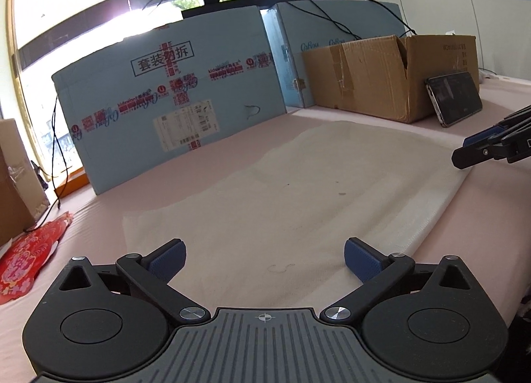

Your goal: Fold shopping bag

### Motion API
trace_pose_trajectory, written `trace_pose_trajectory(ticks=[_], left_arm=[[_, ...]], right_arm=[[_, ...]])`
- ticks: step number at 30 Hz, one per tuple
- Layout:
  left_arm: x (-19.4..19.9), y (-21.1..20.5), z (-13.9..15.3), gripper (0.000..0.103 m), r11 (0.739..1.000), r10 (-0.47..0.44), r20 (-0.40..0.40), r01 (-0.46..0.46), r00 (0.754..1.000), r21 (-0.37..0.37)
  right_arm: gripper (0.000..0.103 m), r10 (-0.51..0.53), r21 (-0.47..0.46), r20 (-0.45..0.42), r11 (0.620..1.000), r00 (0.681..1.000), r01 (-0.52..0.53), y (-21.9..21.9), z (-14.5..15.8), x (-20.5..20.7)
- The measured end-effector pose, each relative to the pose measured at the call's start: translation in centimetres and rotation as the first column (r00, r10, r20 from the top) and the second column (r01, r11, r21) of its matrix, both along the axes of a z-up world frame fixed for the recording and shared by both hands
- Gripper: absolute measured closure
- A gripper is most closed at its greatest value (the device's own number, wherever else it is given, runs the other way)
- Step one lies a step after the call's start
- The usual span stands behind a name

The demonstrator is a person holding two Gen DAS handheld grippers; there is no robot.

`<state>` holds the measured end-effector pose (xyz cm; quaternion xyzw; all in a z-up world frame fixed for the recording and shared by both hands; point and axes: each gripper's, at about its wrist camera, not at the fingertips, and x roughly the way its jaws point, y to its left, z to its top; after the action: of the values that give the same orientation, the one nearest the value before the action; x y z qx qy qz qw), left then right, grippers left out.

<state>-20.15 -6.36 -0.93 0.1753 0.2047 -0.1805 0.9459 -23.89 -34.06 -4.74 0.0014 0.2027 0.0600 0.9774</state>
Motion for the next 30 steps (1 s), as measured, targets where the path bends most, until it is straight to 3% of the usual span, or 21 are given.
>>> trace_pose_trajectory(ticks=[5,7,12,18,21,23,27,30], left_arm=[[0.0,0.1,0.0,0.000,1.000,0.004,0.004,-0.004,1.000,-0.005],[0.0,0.1,0.0,0.000,1.000,0.004,0.002,-0.003,1.000,-0.009],[0.1,0.2,0.0,0.000,1.000,0.002,0.002,-0.002,1.000,-0.013],[0.4,0.4,0.1,0.000,1.000,0.000,-0.013,0.000,1.000,-0.027],[0.6,0.6,0.1,0.000,0.999,-0.002,-0.032,0.000,0.999,-0.043],[0.7,0.7,0.1,0.000,0.999,-0.002,-0.044,0.000,0.999,-0.054],[0.8,0.8,0.1,0.000,0.998,-0.004,-0.053,0.001,0.999,-0.064],[0.7,1.0,0.3,0.000,0.997,-0.021,-0.050,0.017,0.999,-0.078]], right_arm=[[0.040,0.012,-0.103,0.057,0.995,0.998,-0.006,-0.6,0.7,-1.4],[0.039,0.039,-0.187,0.051,0.982,0.998,-0.029,-0.7,0.7,-1.9],[0.037,0.095,-0.416,0.019,0.906,0.995,-0.079,0.1,-0.1,-2.2],[0.037,0.201,-0.685,-0.009,0.713,0.980,-0.152,2.5,-1.1,-1.6],[0.041,0.285,-0.820,-0.042,0.538,0.957,-0.196,4.9,-1.9,-1.4],[0.048,0.332,-0.858,-0.076,0.459,0.940,-0.232,6.0,-2.2,-1.4],[0.052,0.425,-0.910,-0.124,0.311,0.897,-0.274,8.1,-2.8,-0.7],[0.072,0.467,-0.918,-0.166,0.249,0.869,-0.309,9.0,-3.1,-0.4]])
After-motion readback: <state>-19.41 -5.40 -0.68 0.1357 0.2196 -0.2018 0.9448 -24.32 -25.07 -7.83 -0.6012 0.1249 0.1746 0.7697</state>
